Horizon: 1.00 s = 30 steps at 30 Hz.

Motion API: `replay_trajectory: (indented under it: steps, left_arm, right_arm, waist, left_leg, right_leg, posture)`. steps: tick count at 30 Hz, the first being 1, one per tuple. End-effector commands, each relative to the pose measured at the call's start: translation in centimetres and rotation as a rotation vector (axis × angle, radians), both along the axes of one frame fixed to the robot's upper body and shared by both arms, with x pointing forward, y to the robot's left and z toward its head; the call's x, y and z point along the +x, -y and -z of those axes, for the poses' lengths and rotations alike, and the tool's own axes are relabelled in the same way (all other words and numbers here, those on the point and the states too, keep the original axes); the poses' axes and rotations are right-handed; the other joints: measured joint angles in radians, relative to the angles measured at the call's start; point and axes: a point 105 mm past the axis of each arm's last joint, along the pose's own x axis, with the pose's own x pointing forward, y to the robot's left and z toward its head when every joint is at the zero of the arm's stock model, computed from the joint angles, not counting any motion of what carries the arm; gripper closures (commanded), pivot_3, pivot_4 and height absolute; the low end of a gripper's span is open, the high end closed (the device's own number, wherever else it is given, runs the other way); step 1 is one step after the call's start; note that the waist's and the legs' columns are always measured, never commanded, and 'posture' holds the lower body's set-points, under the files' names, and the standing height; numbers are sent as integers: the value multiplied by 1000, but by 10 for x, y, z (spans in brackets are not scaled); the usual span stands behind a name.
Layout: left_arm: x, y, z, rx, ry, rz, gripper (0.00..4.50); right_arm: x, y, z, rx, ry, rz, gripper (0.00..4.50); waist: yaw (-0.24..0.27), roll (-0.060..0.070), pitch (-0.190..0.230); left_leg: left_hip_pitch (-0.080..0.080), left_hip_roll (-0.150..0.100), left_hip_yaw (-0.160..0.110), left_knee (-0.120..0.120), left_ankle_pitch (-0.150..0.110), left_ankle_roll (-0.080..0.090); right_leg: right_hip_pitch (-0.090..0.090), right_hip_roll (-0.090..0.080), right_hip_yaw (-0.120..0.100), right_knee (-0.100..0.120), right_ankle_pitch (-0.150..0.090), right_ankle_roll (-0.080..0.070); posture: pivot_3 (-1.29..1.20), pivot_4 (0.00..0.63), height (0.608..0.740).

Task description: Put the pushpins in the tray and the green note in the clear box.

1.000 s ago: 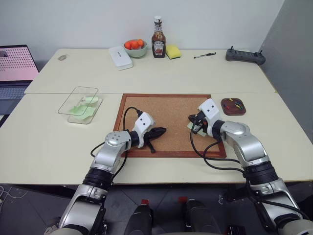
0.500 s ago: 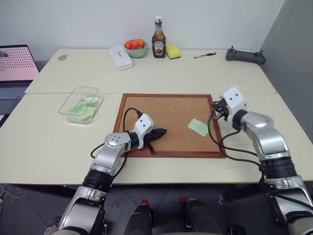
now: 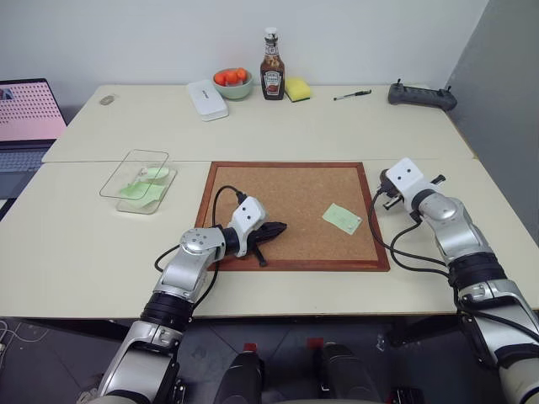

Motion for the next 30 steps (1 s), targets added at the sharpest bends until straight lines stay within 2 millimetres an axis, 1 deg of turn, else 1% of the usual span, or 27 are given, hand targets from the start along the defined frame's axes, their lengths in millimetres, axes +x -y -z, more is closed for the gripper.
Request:
replay_trajectory:
  steps: [1,5,6,9,10,16,21,23,25,27,30]
  left_arm:
    - [-7,1,14,30,-39,19,4500]
    - [-7,0,14,30,-38,17,4500]
    - [-7,0,14,31,-38,17,4500]
    - [-7,0,15,31,-39,17,4500]
    - [-7,0,15,31,-38,17,4500]
    - [-7,0,14,32,-35,18,4500]
    - [-7,-1,15,32,-34,17,4500]
    - [-7,-1,15,31,-34,16,4500]
    - [-7,-1,15,31,-34,16,4500]
    - [-7,-1,15,31,-35,17,4500]
    - [-6,-1,15,33,-35,19,4500]
  right_arm:
    - [6,5,-11,-25,44,17,4114]
    - [7,11,-7,-17,32,42,3374]
    - [7,12,-7,-8,29,45,3276]
    - [8,13,-8,4,32,46,2659]
    - [8,13,-10,10,36,47,2408]
    - [7,14,-22,42,68,41,1263]
    - [2,15,-47,83,127,19,1263]
    - [-5,14,-55,147,133,-8,1263]
    - [-13,7,-56,236,121,-55,1263]
    - [-26,-8,-51,360,83,-137,1263]
    - [-43,-19,-39,425,22,-196,1263]
  waist:
    - [0,0,0]
    - [0,0,0]
    - [0,0,0]
    - [-1,0,0]
    - [-1,0,0]
    - [-1,0,0]
    - [-1,0,0]
    - [0,0,0]
    - [1,0,0]
    - [1,1,0]
    - [1,1,-1]
  left_leg:
    - [0,0,0,0,0,0]
    - [0,0,0,0,0,0]
    - [0,0,0,0,0,0]
    - [0,0,0,0,0,0]
    - [0,0,0,0,0,0]
    - [0,0,0,0,0,0]
    - [0,0,0,0,0,0]
    - [0,0,0,0,0,0]
    - [0,0,0,0,0,0]
    - [0,0,0,0,0,0]
    - [0,1,-1,0,0,0]
  right_leg:
    - [0,0,0,0,0,0]
    - [0,0,0,0,0,0]
    - [0,0,0,0,0,0]
    - [0,0,1,0,0,0]
    - [0,0,0,0,0,0]
    - [0,0,0,0,0,0]
    - [0,0,1,0,0,0]
    - [0,0,0,0,0,0]
    - [0,0,0,0,0,0]
    - [0,0,0,0,0,0]
    - [1,0,-1,0,0,0]
  posture:
    - [0,150,740]
    - [0,150,740]
    - [0,150,740]
    - [0,150,740]
    - [0,150,740]
    - [0,150,740]
    - [0,150,740]
    - [0,150,740]
    - [0,150,740]
    - [0,150,740]
    - [0,150,740]
